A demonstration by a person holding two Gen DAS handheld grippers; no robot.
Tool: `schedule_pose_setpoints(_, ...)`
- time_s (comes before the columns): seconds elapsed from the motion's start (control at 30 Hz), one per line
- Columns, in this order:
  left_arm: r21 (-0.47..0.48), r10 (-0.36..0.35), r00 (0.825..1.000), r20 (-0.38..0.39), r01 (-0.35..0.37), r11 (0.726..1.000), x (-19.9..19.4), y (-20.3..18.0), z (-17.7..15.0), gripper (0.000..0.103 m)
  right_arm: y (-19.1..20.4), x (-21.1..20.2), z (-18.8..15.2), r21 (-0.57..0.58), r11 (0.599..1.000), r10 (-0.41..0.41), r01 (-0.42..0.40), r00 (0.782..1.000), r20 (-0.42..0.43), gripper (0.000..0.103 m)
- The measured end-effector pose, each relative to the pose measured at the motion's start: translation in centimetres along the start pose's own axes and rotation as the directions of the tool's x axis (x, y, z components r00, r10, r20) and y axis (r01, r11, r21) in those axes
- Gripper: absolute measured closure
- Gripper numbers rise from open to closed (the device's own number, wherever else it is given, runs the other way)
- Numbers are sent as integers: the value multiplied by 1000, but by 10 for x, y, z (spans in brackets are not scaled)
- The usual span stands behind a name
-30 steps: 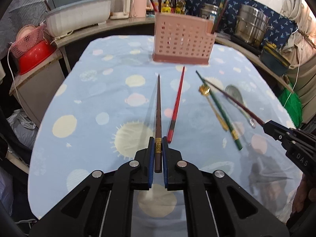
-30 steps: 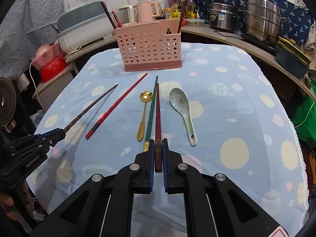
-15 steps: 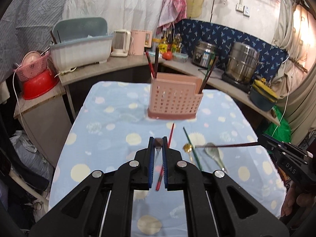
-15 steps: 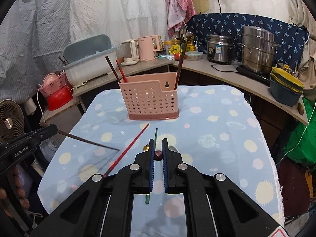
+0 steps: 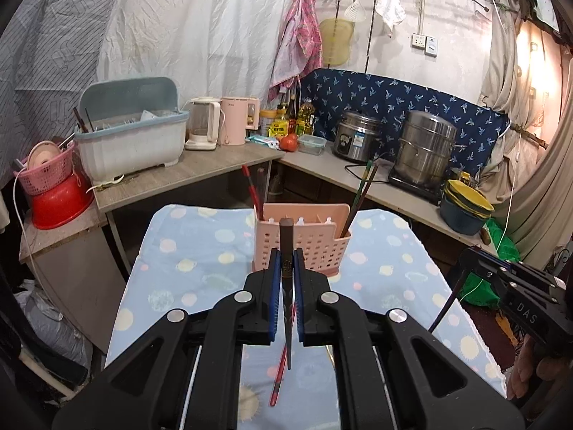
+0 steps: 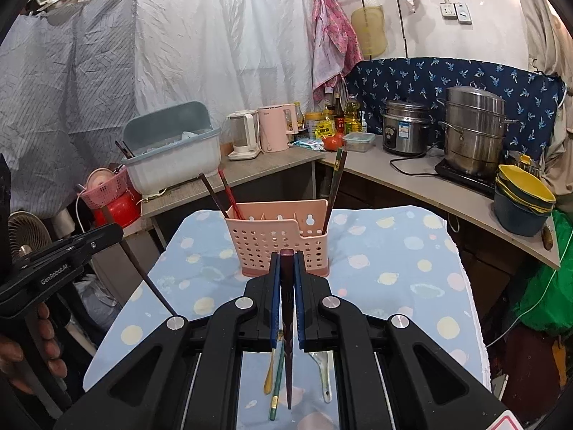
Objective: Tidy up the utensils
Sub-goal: 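Lift both chopsticks and carry them over the pink holder, then lower the chopsticks into the holder and open both tools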
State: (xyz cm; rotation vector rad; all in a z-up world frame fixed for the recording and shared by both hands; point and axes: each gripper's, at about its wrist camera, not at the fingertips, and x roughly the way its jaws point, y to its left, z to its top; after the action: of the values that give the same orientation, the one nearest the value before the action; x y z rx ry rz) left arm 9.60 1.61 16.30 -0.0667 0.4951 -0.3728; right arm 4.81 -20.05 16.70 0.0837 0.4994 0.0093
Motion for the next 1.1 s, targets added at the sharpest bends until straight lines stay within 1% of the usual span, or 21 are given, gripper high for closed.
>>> schedule_pose_setpoints(0.2,22,-6,1000,25,6,1000,15,-7,29,96,-3,11,25,7,1000,14,-14,1000,28,96)
schedule_pose_setpoints(0.3,34,-16,999,49,14,999,23,-14,53,96,-6,20,46,10,1000,23,-23,999,45,96)
schedule_pose_setpoints(0.4,49,-27,996,83,23,999,29,-21,78,96,-7,29,73,-2,1000,20,-20,997,77,96)
schedule_pose_setpoints(0.57,71,-41,987,154,31,997,42,-35,128,96,-11,44,124,-11,1000,8,-6,989,146,96)
schedule_pose_setpoints(0.73,81,-40,980,195,25,996,66,-44,163,96,-12,68,165,-6,1000,-4,5,981,195,96)
schedule_pose_setpoints(0.8,86,-29,979,204,11,996,79,-46,168,96,-13,80,172,-5,1000,-4,5,980,198,96)
schedule_pose_setpoints(0.87,91,-14,979,204,-5,996,96,-48,169,96,-14,96,175,-5,1000,-21,22,981,194,96)
schedule_pose_setpoints(0.97,80,-10,983,181,-5,997,121,-44,166,96,-17,119,172,-4,1000,-28,29,984,174,96)
schedule_pose_setpoints(1.1,69,-6,990,144,-4,998,150,-36,153,96,-21,147,165,-2,999,-31,32,990,141,96)
